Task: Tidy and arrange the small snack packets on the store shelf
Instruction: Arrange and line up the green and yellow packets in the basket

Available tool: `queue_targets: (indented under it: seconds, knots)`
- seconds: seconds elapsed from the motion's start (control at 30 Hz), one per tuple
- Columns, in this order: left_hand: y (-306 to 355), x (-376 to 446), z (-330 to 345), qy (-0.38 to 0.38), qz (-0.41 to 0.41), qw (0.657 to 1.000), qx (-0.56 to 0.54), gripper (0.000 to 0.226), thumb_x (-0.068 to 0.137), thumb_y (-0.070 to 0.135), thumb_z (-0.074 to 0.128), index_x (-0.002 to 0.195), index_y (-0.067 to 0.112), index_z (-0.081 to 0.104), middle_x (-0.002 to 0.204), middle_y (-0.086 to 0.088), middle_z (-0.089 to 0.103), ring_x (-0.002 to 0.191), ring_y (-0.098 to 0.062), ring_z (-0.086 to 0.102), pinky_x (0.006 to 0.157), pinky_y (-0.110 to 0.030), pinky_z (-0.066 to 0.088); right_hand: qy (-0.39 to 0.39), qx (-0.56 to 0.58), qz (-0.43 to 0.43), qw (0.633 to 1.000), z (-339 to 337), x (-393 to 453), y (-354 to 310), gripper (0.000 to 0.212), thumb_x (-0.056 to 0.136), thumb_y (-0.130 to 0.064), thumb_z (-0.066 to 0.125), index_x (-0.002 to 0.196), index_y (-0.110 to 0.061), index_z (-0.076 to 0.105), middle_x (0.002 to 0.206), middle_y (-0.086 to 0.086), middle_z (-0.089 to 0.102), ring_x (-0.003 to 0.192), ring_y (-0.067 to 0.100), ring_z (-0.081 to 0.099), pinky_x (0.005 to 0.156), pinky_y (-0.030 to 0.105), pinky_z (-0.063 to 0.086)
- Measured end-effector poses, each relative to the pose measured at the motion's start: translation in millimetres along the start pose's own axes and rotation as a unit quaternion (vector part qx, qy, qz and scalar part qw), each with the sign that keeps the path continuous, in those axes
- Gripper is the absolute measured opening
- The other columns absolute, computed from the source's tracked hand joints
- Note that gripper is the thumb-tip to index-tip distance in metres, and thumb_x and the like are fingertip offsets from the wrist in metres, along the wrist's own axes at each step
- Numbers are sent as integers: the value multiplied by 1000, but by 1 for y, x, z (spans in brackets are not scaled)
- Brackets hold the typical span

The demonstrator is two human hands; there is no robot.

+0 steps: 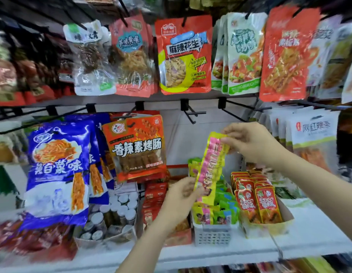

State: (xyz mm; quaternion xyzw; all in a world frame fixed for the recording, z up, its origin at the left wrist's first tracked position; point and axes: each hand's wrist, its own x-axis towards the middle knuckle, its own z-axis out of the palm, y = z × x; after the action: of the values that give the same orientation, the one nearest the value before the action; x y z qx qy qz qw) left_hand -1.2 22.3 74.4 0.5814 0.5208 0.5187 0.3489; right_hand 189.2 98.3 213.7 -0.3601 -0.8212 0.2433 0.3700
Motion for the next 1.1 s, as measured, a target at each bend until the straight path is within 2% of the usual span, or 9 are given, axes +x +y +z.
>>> queue_targets:
  seconds: [0.13,0.3,0.43,0.6,0.73,0.8,0.9,1.03,1.1]
  knots:
    - [19,-44,-1,83,-69,990,-88,7,89,18,71,83,14,71,73,6,74,66,-1,64,59,-11,46,24,78,77,994,0,-13,-16,14,90,-5,65,103,-2,71,88,13,74,62,8,69,56,17,56]
    - [30,-76,3,81,-164,948,-262,31,84,27,70,87,-4,64,90,-17,72,79,-18,69,76,-29,56,30,147,178,972,1,-31,-25,22,89,-6,68,109,3,70,82,17,72,58,13,68,52,18,56]
    - [44,-86,2,49,-188,899,-393,37,81,29,63,97,-4,62,98,-14,75,83,-18,74,68,-26,59,35,183,202,962,-3,-40,-31,25,88,-6,68,112,4,69,100,33,68,71,26,67,55,21,58]
    - [59,-93,0,-29,-256,769,-585,60,99,45,41,130,-5,53,127,-30,61,116,-44,62,89,-54,56,40,230,200,952,0,-43,-29,26,90,-8,66,114,-1,69,98,23,72,75,22,70,65,27,61]
    - [66,-99,-3,-99,-267,678,-678,52,98,25,48,137,-9,48,137,-37,49,114,-49,59,86,-50,58,20,279,188,942,-2,-45,-23,25,92,-9,64,115,-3,69,96,15,75,81,20,73,73,30,61]
    - [67,-100,-4,-108,-267,687,-667,46,91,6,62,131,-13,53,136,-37,49,102,-42,64,76,-40,62,14,293,177,939,-4,-44,-19,25,93,-10,62,117,-4,69,99,13,75,89,21,73,76,30,61]
    - [65,-99,-5,-81,-272,722,-631,42,87,3,68,124,-14,59,131,-34,54,92,-30,65,70,-33,62,-14,310,161,937,-3,-45,-15,24,94,-20,61,113,-7,71,105,9,75,98,23,72,82,32,60]
    - [59,-91,2,17,-209,851,-481,47,71,-1,70,116,-12,60,103,-20,73,86,-21,72,70,-24,60,-44,315,192,928,0,-49,-12,45,87,-48,62,113,-13,70,104,12,74,95,26,72,81,30,59]
    - [60,-89,4,44,-162,900,-402,52,66,2,74,115,-5,58,102,-16,75,85,-19,73,69,-21,58,-36,281,182,942,0,-51,-9,46,82,-36,72,121,-12,66,104,13,74,94,24,73,80,29,59]
